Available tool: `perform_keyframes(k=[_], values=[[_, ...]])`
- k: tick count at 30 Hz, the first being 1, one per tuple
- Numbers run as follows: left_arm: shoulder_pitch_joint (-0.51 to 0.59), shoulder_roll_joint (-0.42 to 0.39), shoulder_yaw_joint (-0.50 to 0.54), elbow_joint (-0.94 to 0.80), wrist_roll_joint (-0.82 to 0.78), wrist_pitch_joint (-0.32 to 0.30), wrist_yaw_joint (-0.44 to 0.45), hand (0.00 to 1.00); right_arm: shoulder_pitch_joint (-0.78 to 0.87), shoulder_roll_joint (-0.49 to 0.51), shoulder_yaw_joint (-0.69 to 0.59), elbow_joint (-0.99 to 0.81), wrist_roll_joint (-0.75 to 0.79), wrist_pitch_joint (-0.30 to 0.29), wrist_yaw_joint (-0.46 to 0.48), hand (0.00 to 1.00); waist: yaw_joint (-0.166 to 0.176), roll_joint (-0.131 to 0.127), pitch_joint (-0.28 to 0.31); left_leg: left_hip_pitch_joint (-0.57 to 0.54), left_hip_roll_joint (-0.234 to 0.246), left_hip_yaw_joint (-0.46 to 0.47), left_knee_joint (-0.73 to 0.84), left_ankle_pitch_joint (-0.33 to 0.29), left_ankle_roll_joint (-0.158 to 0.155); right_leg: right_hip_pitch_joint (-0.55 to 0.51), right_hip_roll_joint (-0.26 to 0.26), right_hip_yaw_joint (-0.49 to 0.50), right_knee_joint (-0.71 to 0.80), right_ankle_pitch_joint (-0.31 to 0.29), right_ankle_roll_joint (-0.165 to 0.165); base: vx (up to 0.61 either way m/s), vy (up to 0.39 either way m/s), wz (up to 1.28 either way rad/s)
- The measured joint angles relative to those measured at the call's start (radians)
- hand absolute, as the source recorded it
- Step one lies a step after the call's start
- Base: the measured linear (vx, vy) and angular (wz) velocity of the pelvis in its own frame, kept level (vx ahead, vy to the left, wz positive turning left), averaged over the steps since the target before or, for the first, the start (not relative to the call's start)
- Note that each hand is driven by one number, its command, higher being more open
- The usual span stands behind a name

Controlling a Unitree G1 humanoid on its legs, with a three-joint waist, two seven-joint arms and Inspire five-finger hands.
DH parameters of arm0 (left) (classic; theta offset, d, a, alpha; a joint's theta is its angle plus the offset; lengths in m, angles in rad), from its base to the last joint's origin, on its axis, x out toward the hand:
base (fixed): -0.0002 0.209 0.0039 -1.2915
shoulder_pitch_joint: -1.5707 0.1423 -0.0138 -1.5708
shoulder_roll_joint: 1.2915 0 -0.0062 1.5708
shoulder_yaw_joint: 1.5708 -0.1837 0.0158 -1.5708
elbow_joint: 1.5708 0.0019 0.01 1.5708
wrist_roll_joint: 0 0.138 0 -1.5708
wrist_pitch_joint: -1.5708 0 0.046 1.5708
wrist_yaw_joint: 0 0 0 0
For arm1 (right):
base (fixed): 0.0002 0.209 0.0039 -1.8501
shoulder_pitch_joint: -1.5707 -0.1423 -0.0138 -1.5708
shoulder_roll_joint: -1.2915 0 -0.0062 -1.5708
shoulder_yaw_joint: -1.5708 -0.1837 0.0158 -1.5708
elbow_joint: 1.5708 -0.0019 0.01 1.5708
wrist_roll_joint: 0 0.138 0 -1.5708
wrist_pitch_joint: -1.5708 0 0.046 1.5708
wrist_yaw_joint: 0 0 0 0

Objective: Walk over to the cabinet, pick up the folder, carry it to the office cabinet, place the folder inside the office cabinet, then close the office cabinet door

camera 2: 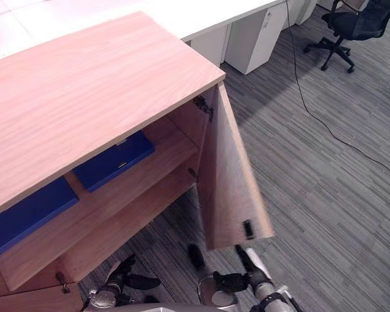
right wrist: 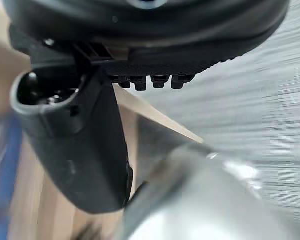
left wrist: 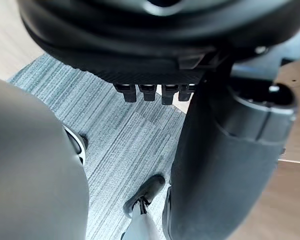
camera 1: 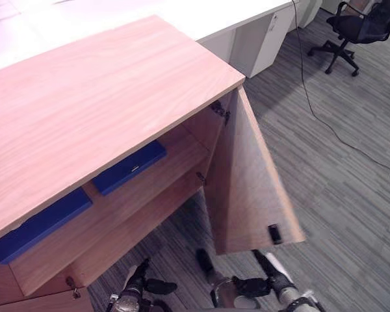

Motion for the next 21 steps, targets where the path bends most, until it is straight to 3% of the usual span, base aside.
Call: perform_keyframes(k=[5,9,15,17,21], values=[[-0.018,-0.006,-0.013,0.002,-0.001,-0.004,0.003,1.0,-0.189,0.03,0.223,-0.039,-0.074,-0.079,0.067,1.0,0.035,0.002,0.006,-0.007,0.002,-0.039,0.0,0.005,0.001,0.013,-0.007,-0.038,0.0,-0.002,-0.001,-0.02,-0.035,0.2],[-0.03,-0.016,-0.018,-0.003,-0.004,-0.01,0.019,1.0,-0.332,0.102,0.25,-0.043,-0.071,-0.094,0.053,1.0,0.062,0.003,0.008,-0.057,-0.006,-0.125,0.008,0.016,0.013,0.012,-0.032,-0.12,0.0,-0.013,-0.001,-0.03,-0.035,0.66],[-0.034,-0.017,-0.015,-0.045,-0.043,-0.011,0.041,1.0,-0.512,0.138,0.094,0.091,-0.054,-0.08,-0.027,1.0,0.12,0.015,0.016,-0.15,-0.029,-0.325,0.0,0.064,0.029,0.019,-0.075,-0.308,0.004,-0.024,0.0,-0.03,-0.026,0.96],[-0.022,-0.018,-0.008,-0.076,-0.06,-0.015,0.041,1.0,-0.544,0.145,0.02,0.145,-0.031,-0.068,-0.064,1.0,0.141,0.033,0.028,-0.162,-0.04,-0.413,-0.023,0.097,0.03,0.038,-0.087,-0.383,0.014,-0.025,0.0,-0.03,0.006,1.2],[0.002,-0.012,0.024,-0.114,-0.093,-0.027,0.042,1.0,-0.535,0.122,-0.054,0.176,0.024,-0.058,-0.106,1.0,0.16,0.04,0.032,-0.18,-0.07,-0.534,-0.068,0.145,0.034,0.063,-0.11,-0.488,0.027,-0.051,0.001,-0.04,0.002,1.04]])
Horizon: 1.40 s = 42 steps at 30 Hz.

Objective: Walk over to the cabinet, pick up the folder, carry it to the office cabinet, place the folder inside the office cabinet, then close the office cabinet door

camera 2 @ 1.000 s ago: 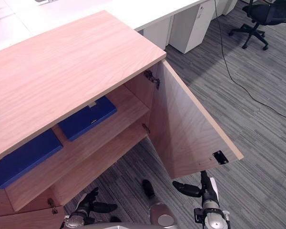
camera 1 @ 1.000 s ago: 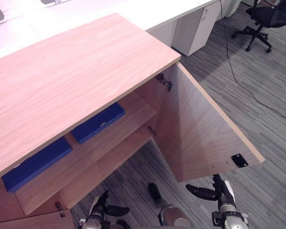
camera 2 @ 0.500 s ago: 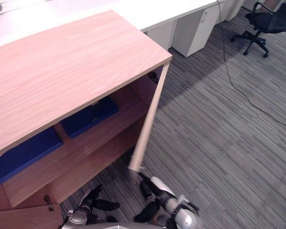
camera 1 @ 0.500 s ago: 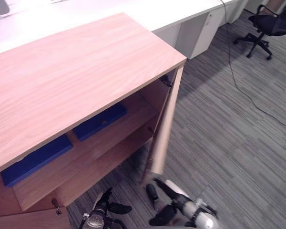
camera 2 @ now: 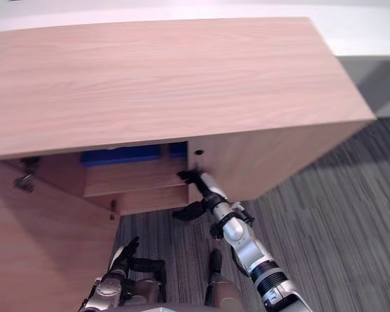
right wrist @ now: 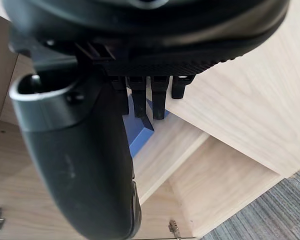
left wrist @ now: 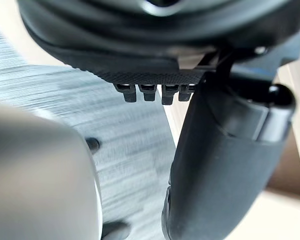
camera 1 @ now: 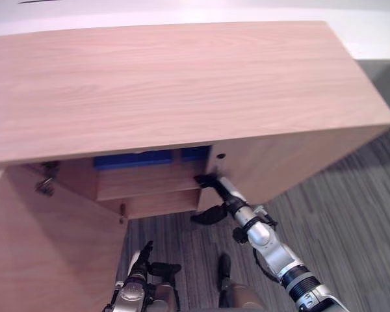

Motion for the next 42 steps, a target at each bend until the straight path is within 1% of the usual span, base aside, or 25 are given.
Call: perform_keyframes(k=[2,3,4,6,8,9,11,12,15,17,18,19,20,22,23,24,27,28,30,31,33,35,37,39,42], values=[[0.006,0.005,0.018,0.0,-0.012,-0.005,0.001,1.0,0.012,-0.011,-0.009,0.004,0.026,0.006,-0.016,1.0,0.002,0.0,0.0,-0.008,-0.021,-0.053,-0.022,0.023,-0.001,0.011,-0.019,-0.046,0.003,-0.024,0.001,-0.05,0.005,0.96],[0.008,0.014,0.022,0.0,-0.021,-0.006,-0.001,1.0,0.028,-0.004,-0.04,0.009,0.043,0.006,-0.026,1.0,0.005,0.0,0.0,-0.013,-0.038,-0.087,-0.037,0.035,-0.006,0.019,-0.034,-0.075,0.006,-0.054,0.004,-0.05,-0.024,0.88],[0.018,0.014,0.036,-0.002,-0.032,-0.008,-0.002,1.0,0.04,-0.002,-0.058,0.019,0.051,0.006,-0.035,1.0,0.011,0.007,-0.001,-0.016,-0.044,-0.119,-0.054,0.052,-0.01,0.021,-0.039,-0.105,0.019,-0.068,0.005,-0.05,-0.028,0.87],[0.045,0.016,0.074,-0.028,-0.049,-0.009,-0.003,1.0,0.065,0.003,-0.071,0.036,0.066,0.006,-0.039,1.0,0.027,0.008,-0.002,-0.012,-0.049,-0.166,-0.082,0.075,-0.015,0.035,-0.041,-0.16,0.035,-0.103,0.015,-0.03,-0.04,0.78],[0.071,0.015,0.107,-0.049,-0.096,-0.015,-0.007,1.0,0.096,0.012,-0.084,0.042,0.07,0.005,-0.04,1.0,0.038,0.008,-0.002,-0.011,-0.05,-0.217,-0.103,0.093,-0.02,0.055,-0.042,-0.217,0.034,-0.119,0.014,0.02,-0.067,0.94],[0.098,0.014,0.145,-0.074,-0.144,-0.015,-0.008,1.0,0.12,0.024,-0.086,0.056,0.07,0.003,-0.039,1.0,0.063,0.007,-0.002,-0.007,-0.05,-0.258,-0.126,0.109,-0.023,0.071,-0.042,-0.26,0.034,-0.131,0.014,0.05,-0.076,1.03],[0.119,0.014,0.185,-0.087,-0.188,-0.017,-0.008,1.0,0.126,0.048,-0.084,0.101,0.07,0.0,-0.038,1.0,0.084,0.008,-0.003,-0.006,-0.052,-0.3,-0.141,0.131,-0.02,0.087,-0.042,-0.305,0.036,-0.137,0.006,0.07,-0.054,0.84],[0.129,0.014,0.223,-0.095,-0.218,-0.017,-0.008,1.0,0.126,0.061,-0.079,0.143,0.067,0.0,-0.037,1.0,0.095,0.007,-0.003,-0.005,-0.055,-0.336,-0.152,0.14,-0.024,0.104,-0.042,-0.347,0.036,-0.144,0.005,0.1,-0.04,0.89],[0.145,0.019,0.32,-0.136,-0.271,-0.017,-0.007,1.0,0.127,0.089,-0.048,0.207,0.056,0.0,-0.03,1.0,0.144,0.005,-0.004,-0.008,-0.067,-0.388,-0.152,0.146,-0.03,0.132,-0.042,-0.399,0.034,-0.15,-0.001,0.08,-0.007,0.72],[0.157,0.035,0.369,-0.185,-0.296,-0.016,-0.004,1.0,0.125,0.1,-0.03,0.215,0.047,0.0,-0.027,1.0,0.16,0.004,-0.005,-0.011,-0.077,-0.422,-0.152,0.151,-0.03,0.15,-0.044,-0.428,0.033,-0.153,-0.002,0.06,0.023,0.73],[0.167,0.067,0.397,-0.266,-0.326,-0.017,-0.001,1.0,0.125,0.11,-0.03,0.221,0.04,-0.001,-0.024,1.0,0.172,-0.006,-0.011,-0.019,-0.085,-0.459,-0.159,0.162,-0.03,0.159,-0.049,-0.457,0.033,-0.163,-0.004,0.02,0.028,0.62],[0.17,0.074,0.402,-0.282,-0.33,-0.018,0.0,1.0,0.123,0.112,-0.03,0.222,0.04,-0.001,-0.024,1.0,0.173,-0.008,-0.013,-0.021,-0.086,-0.466,-0.161,0.165,-0.03,0.159,-0.049,-0.462,0.033,-0.165,-0.003,0.0,0.03,0.69],[0.175,0.104,0.415,-0.346,-0.346,-0.023,0.001,1.0,0.116,0.116,-0.03,0.231,0.04,-0.001,-0.025,1.0,0.183,-0.016,-0.016,-0.024,-0.089,-0.486,-0.177,0.178,-0.03,0.159,-0.052,-0.477,0.034,-0.171,0.0,-0.01,0.02,0.37],[0.175,0.149,0.434,-0.415,-0.352,-0.043,0.004,1.0,0.115,0.116,-0.03,0.238,0.042,-0.001,-0.025,1.0,0.193,-0.022,-0.019,-0.029,-0.101,-0.508,-0.195,0.191,-0.03,0.157,-0.056,-0.481,0.039,-0.19,-0.001,-0.04,0.033,0.44],[0.175,0.175,0.448,-0.458,-0.365,-0.05,0.005,1.0,0.113,0.115,-0.031,0.238,0.043,-0.001,-0.027,1.0,0.192,-0.023,-0.02,-0.028,-0.103,-0.524,-0.212,0.193,-0.034,0.153,-0.062,-0.486,0.051,-0.207,0.01,-0.08,0.039,0.39],[0.176,0.187,0.453,-0.478,-0.367,-0.053,0.007,1.0,0.114,0.115,-0.03,0.238,0.044,-0.001,-0.026,1.0,0.193,-0.024,-0.021,-0.028,-0.102,-0.526,-0.22,0.197,-0.036,0.149,-0.063,-0.488,0.058,-0.212,0.012,-0.08,0.028,0.31],[0.168,0.268,0.468,-0.548,-0.382,-0.07,0.038,1.0,0.123,0.114,-0.03,0.251,0.077,-0.001,-0.025,1.0,0.195,-0.03,-0.024,-0.039,-0.097,-0.544,-0.238,0.213,-0.036,0.123,-0.067,-0.489,0.094,-0.233,0.013,-0.04,-0.002,0.14],[0.165,0.282,0.468,-0.558,-0.381,-0.072,0.039,1.0,0.124,0.113,-0.031,0.256,0.083,-0.001,-0.025,1.0,0.195,-0.031,-0.025,-0.044,-0.096,-0.547,-0.238,0.22,-0.03,0.117,-0.068,-0.489,0.102,-0.236,0.014,-0.03,-0.016,0.15],[0.151,0.334,0.459,-0.581,-0.374,-0.073,0.04,1.0,0.138,0.106,-0.033,0.268,0.094,0.0,-0.022,1.0,0.193,-0.036,-0.028,-0.056,-0.095,-0.557,-0.238,0.224,-0.033,0.1,-0.07,-0.486,0.126,-0.246,0.021,-0.02,-0.02,0.16],[0.15,0.376,0.425,-0.583,-0.372,-0.072,0.041,1.0,0.156,0.103,-0.048,0.27,0.106,0.0,-0.022,1.0,0.19,-0.037,-0.028,-0.064,-0.094,-0.568,-0.238,0.229,-0.038,0.088,-0.072,-0.474,0.145,-0.258,0.017,-0.01,-0.016,0.18],[0.144,0.404,0.388,-0.589,-0.369,-0.072,0.038,1.0,0.179,0.1,-0.064,0.283,0.109,0.003,-0.016,1.0,0.189,-0.04,-0.03,-0.066,-0.093,-0.573,-0.238,0.23,-0.041,0.079,-0.072,-0.435,0.163,-0.271,0.012,-0.02,-0.016,0.14],[0.143,0.407,0.369,-0.592,-0.364,-0.072,0.034,1.0,0.189,0.096,-0.068,0.292,0.109,0.004,-0.013,1.0,0.188,-0.044,-0.033,-0.067,-0.087,-0.569,-0.238,0.231,-0.042,0.07,-0.072,-0.402,0.172,-0.28,0.011,-0.05,-0.033,-0.04],[0.146,0.404,0.341,-0.6,-0.364,-0.072,0.014,1.0,0.194,0.098,-0.078,0.318,0.109,0.006,-0.01,1.0,0.187,-0.051,-0.037,-0.06,-0.072,-0.54,-0.238,0.233,-0.044,0.068,-0.063,-0.38,0.169,-0.278,0.01,-0.09,-0.068,-0.26],[0.157,0.384,0.312,-0.655,-0.365,-0.075,-0.003,1.0,0.2,0.102,-0.093,0.328,0.109,0.006,-0.009,1.0,0.184,-0.057,-0.041,-0.052,-0.06,-0.514,-0.238,0.233,-0.045,0.066,-0.057,-0.357,0.165,-0.27,0.005,-0.08,-0.029,-0.38],[0.18,0.282,0.336,-0.694,-0.41,-0.084,0.025,1.0,0.219,0.122,-0.151,0.339,0.109,0.007,-0.009,1.0,0.177,-0.063,-0.045,-0.044,-0.043,-0.46,-0.239,0.232,-0.045,0.059,-0.037,-0.306,0.135,-0.241,-0.003,-0.11,-0.008,-0.46]])
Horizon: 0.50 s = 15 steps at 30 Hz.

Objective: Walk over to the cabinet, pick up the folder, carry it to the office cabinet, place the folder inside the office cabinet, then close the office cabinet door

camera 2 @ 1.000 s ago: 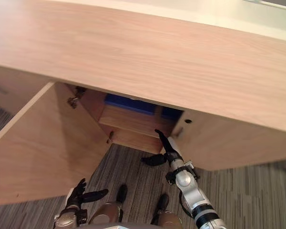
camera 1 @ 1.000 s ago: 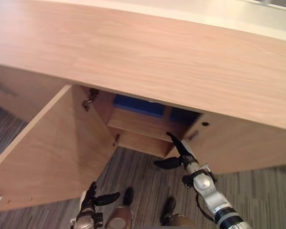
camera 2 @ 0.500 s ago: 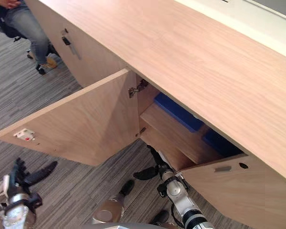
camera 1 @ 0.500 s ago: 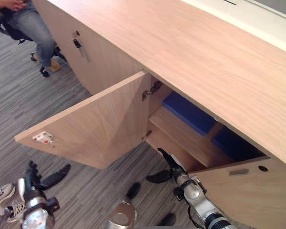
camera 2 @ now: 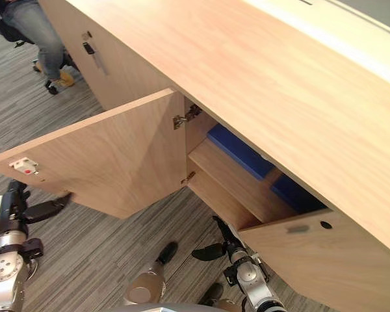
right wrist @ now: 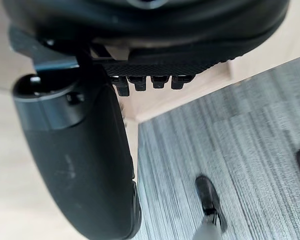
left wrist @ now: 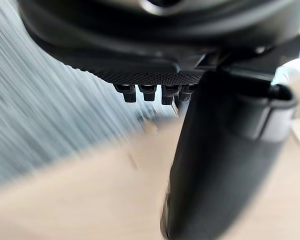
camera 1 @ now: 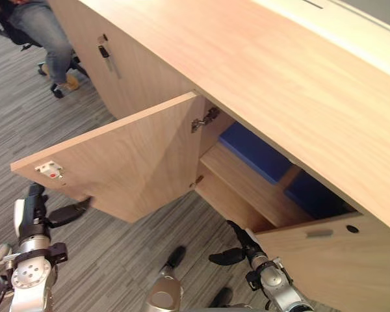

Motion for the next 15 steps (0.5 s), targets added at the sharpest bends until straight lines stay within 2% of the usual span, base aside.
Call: perform_keyframes(k=[7,10,15], values=[[0.095,-0.135,-0.007,-0.044,-0.016,-0.045,0.0,1.0,0.094,0.012,-0.065,0.025,0.0,0.027,0.007,1.0,-0.023,-0.003,-0.006,0.006,0.025,0.123,-0.005,0.01,0.004,0.007,0.01,0.04,-0.038,0.036,-0.005,-0.09,0.025,-0.17],[0.126,-0.173,-0.009,-0.043,-0.016,-0.049,0.0,1.0,0.11,0.034,-0.09,0.05,0.0,0.032,0.009,1.0,-0.045,-0.003,-0.007,0.007,0.032,0.164,-0.005,0.014,-0.002,-0.005,0.007,0.069,-0.041,0.04,0.007,-0.08,0.053,-0.16],[0.236,-0.24,-0.07,-0.033,-0.043,-0.063,0.01,1.0,0.135,0.092,-0.22,0.076,0.0,0.041,-0.041,1.0,-0.077,0.015,-0.025,0.013,0.029,0.291,-0.003,0.019,0.005,-0.041,0.007,0.213,-0.037,0.054,0.029,-0.06,0.068,-0.3]])
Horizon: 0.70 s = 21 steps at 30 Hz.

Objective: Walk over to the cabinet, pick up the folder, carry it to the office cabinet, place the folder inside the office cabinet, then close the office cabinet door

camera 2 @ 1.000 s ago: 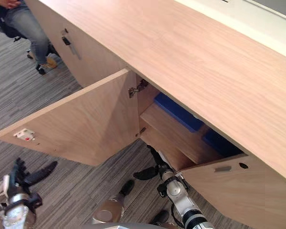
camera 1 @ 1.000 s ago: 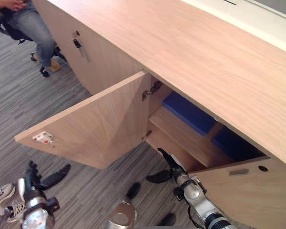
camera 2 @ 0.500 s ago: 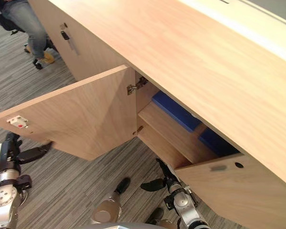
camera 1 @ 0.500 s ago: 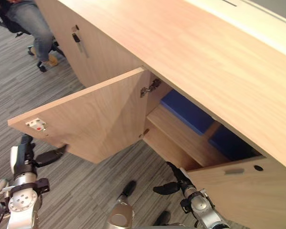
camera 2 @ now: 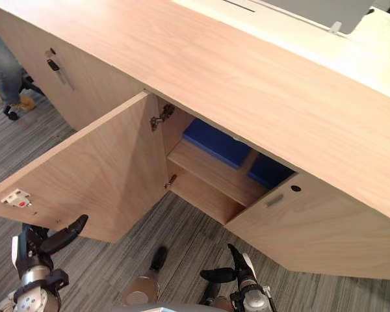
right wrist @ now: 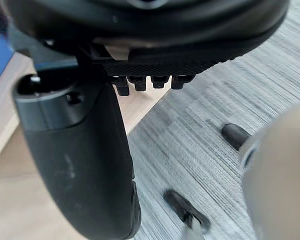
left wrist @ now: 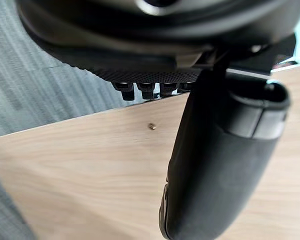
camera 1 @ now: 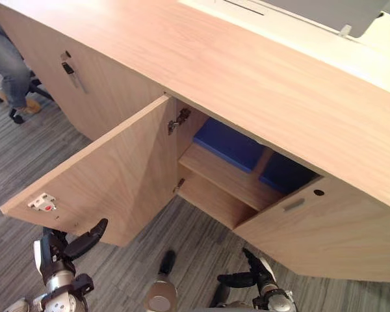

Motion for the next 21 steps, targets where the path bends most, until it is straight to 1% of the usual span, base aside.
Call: perform_keyframes(k=[1,2,3,5,6,7,8,9,10,11,12,13,14,15,16,17,18,19,20,21], values=[[0.017,-0.005,-0.013,0.0,-0.002,-0.001,0.004,1.0,0.0,0.004,-0.016,0.005,0.0,0.002,-0.01,1.0,0.0,0.003,-0.001,0.002,-0.002,0.014,0.0,0.0,0.0,-0.004,-0.002,0.014,0.001,0.002,0.004,-0.03,0.054,-0.48],[0.051,-0.013,-0.041,0.001,-0.012,0.0,0.009,1.0,0.001,0.01,-0.039,0.012,0.002,0.006,-0.033,1.0,-0.003,0.007,-0.003,0.004,-0.005,0.039,-0.001,0.0,0.004,-0.017,-0.004,0.049,0.001,0.006,0.009,-0.05,0.086,-0.54],[0.08,-0.022,-0.064,0.013,-0.017,-0.001,0.013,1.0,0.002,0.016,-0.058,0.015,0.01,0.009,-0.052,1.0,-0.014,0.008,-0.004,0.004,-0.01,0.062,0.002,0.0,0.005,-0.029,-0.006,0.079,0.001,0.009,0.015,-0.03,0.061,-0.53],[0.097,-0.022,-0.113,0.057,-0.034,0.008,0.026,1.0,0.006,0.024,-0.074,0.015,0.013,0.011,-0.072,1.0,-0.023,0.011,-0.005,0.005,-0.019,0.095,0.001,-0.001,0.006,-0.046,-0.008,0.121,0.002,0.011,0.019,-0.05,0.074,-0.5],[0.099,-0.021,-0.156,0.096,-0.045,0.026,0.036,1.0,0.01,0.033,-0.083,0.015,0.018,0.014,-0.082,1.0,-0.033,0.005,-0.002,0.005,-0.024,0.126,0.003,-0.006,0.013,-0.062,-0.017,0.158,0.002,0.014,0.025,-0.05,0.116,-0.66],[0.098,-0.02,-0.207,0.155,-0.046,0.058,0.038,1.0,0.01,0.038,-0.083,0.015,0.034,0.019,-0.088,1.0,-0.057,-0.006,0.004,-0.002,-0.04,0.157,0.036,-0.013,0.035,-0.072,-0.037,0.186,-0.001,0.019,0.033,-0.04,0.109,-0.64],[0.099,-0.015,-0.244,0.188,-0.046,0.077,0.04,1.0,0.012,0.036,-0.083,0.015,0.038,0.023,-0.092,1.0,-0.064,-0.002,0.003,-0.002,-0.042,0.179,0.051,-0.028,0.048,-0.072,-0.039,0.207,-0.007,0.022,0.036,-0.04,0.143,-0.84],[0.1,0.002,-0.332,0.243,-0.045,0.122,0.04,1.0,0.016,0.035,-0.08,0.008,0.049,0.03,-0.096,1.0,-0.08,-0.005,0.003,0.024,-0.051,0.233,0.018,-0.042,0.046,-0.071,-0.039,0.253,-0.028,0.023,0.038,-0.03,0.197,-0.86],[0.102,0.04,-0.381,0.256,-0.05,0.135,-0.003,1.0,0.02,0.056,-0.071,-0.004,0.049,0.027,-0.101,1.0,-0.122,-0.035,0.004,0.008,-0.081,0.27,0.048,-0.069,0.076,-0.101,-0.084,0.281,-0.036,0.022,0.022,-0.03,0.169,-0.76],[0.087,0.075,-0.404,0.251,-0.041,0.12,-0.015,1.0,0.021,0.064,-0.068,-0.01,0.052,0.018,-0.104,1.0,-0.136,-0.043,0.006,-0.036,-0.085,0.282,0.193,-0.09,0.134,-0.118,-0.1,0.288,-0.033,0.029,0.013,0.08,0.185,-0.8],[0.05,0.134,-0.494,0.25,0.005,0.123,-0.026,1.0,0.005,0.051,-0.068,-0.018,0.072,0.024,-0.102,1.0,-0.153,-0.014,0.001,-0.038,-0.059,0.299,0.265,-0.217,0.11,-0.121,-0.071,0.324,-0.054,0.031,0.01,0.03,0.141,-0.93],[0.012,0.189,-0.559,0.252,0.038,0.131,-0.079,1.0,-0.017,0.05,-0.052,-0.019,0.071,0.035,-0.097,1.0,-0.164,0.005,0.016,-0.015,-0.038,0.352,0.223,-0.227,0.094,-0.125,-0.041,0.364,-0.034,0.039,0.003,0.01,0.156,-1.03],[-0.012,0.196,-0.59,0.253,0.055,0.139,-0.084,1.0,-0.019,0.04,-0.047,-0.027,0.07,0.034,-0.091,1.0,-0.167,0.023,0.019,0.0,-0.021,0.366,0.187,-0.218,0.079,-0.136,-0.009,0.361,0.005,0.038,0.001,-0.1,0.143,-0.77],[-0.041,0.195,-0.621,0.258,0.055,0.162,-0.078,1.0,-0.021,0.027,-0.048,-0.028,0.071,0.032,-0.091,1.0,-0.177,0.037,0.01,0.033,-0.008,0.372,0.119,-0.21,0.044,-0.15,0.033,0.355,0.057,0.039,-0.013,0.0,0.161,-0.51],[-0.052,0.24,-0.639,0.233,0.054,0.163,-0.108,1.0,0.001,0.047,-0.051,-0.028,0.072,0.026,-0.101,1.0,-0.194,-0.005,-0.007,0.028,-0.054,0.371,0.205,-0.222,0.085,-0.151,0.016,0.375,0.071,0.014,-0.045,0.06,0.143,-0.84],[-0.064,0.259,-0.681,0.213,0.065,0.146,-0.105,1.0,0.023,0.016,-0.045,-0.049,0.072,0.011,-0.105,1.0,-0.18,0.011,-0.007,0.06,-0.063,0.349,0.271,-0.308,0.116,-0.137,0.034,0.404,0.062,0.006,-0.044,0.07,0.095,-0.87],[-0.099,0.25,-0.682,0.231,0.067,0.161,-0.122,1.0,-0.004,0.012,-0.046,-0.019,0.08,0.022,-0.103,1.0,-0.183,-0.008,0.007,0.079,-0.081,0.381,0.262,-0.316,0.103,-0.141,0.015,0.431,0.068,0.042,-0.004,-0.03,0.024,-0.98],[-0.147,0.228,-0.716,0.239,0.076,0.183,-0.108,1.0,-0.004,0.002,-0.054,-0.025,0.099,0.038,-0.098,1.0,-0.195,0.03,-0.01,0.087,-0.074,0.422,0.217,-0.309,0.097,-0.147,0.019,0.439,0.044,0.051,-0.021,-0.05,0.036,-0.66],[-0.187,0.177,-0.726,0.253,0.092,0.183,-0.087,1.0,-0.007,-0.01,-0.05,-0.035,0.101,0.036,-0.096,1.0,-0.213,0.055,-0.023,0.087,-0.058,0.432,0.184,-0.291,0.108,-0.153,0.043,0.423,0.032,0.063,-0.023,-0.03,0.02,-0.54],[-0.206,0.151,-0.729,0.256,0.094,0.183,-0.083,1.0,-0.007,-0.013,-0.049,-0.036,0.1,0.035,-0.095,1.0,-0.213,0.066,-0.026,0.086,-0.048,0.445,0.17,-0.282,0.107,-0.153,0.057,0.419,0.033,0.065,-0.025,0.04,0.012,-0.54]])
